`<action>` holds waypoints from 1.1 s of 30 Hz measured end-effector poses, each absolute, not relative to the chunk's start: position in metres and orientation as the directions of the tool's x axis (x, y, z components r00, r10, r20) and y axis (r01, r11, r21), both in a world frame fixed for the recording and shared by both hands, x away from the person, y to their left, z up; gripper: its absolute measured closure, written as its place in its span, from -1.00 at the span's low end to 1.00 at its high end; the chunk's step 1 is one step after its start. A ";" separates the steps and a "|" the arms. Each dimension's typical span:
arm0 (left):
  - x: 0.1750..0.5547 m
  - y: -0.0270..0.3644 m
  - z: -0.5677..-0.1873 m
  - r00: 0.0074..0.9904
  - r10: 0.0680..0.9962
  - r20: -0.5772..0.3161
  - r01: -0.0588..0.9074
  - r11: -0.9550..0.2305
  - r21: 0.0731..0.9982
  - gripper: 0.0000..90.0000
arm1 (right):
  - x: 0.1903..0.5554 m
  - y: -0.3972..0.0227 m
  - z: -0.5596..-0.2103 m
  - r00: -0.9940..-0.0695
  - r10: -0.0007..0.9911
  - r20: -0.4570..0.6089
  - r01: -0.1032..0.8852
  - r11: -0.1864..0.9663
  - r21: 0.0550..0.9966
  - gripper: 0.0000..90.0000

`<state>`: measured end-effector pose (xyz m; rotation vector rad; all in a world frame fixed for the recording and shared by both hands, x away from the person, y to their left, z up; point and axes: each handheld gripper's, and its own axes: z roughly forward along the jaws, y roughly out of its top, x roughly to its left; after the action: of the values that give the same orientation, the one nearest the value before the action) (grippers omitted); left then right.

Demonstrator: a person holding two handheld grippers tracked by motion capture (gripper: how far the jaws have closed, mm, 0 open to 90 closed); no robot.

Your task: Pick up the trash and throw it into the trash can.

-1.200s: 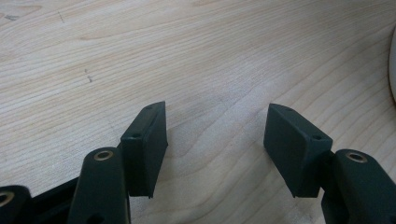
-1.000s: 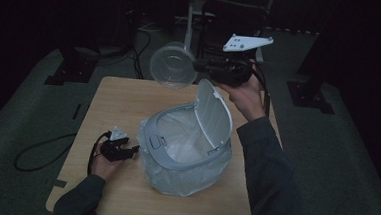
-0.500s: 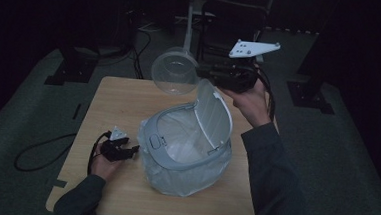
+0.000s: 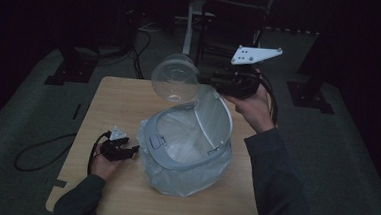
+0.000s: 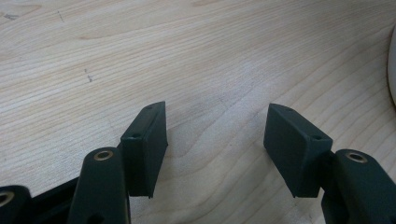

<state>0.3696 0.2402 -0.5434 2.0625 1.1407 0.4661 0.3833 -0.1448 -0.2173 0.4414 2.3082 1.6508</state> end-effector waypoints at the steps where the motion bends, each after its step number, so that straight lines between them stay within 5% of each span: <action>1: 0.370 0.240 -0.543 0.543 0.839 -0.030 0.578 -0.347 0.738 -0.09 | 0.383 -0.145 -0.218 -0.919 0.392 -0.036 0.092 0.302 0.949 0.85; 33: 0.370 0.240 -0.543 0.542 0.840 -0.031 0.579 -0.347 0.738 -0.09 | 0.368 -0.161 -0.217 -0.936 0.349 -0.034 0.077 0.300 0.951 0.85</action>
<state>0.3695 0.2401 -0.5433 2.0633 1.1416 0.4648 0.3682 -0.1606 -0.2168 0.3909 2.3335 1.6859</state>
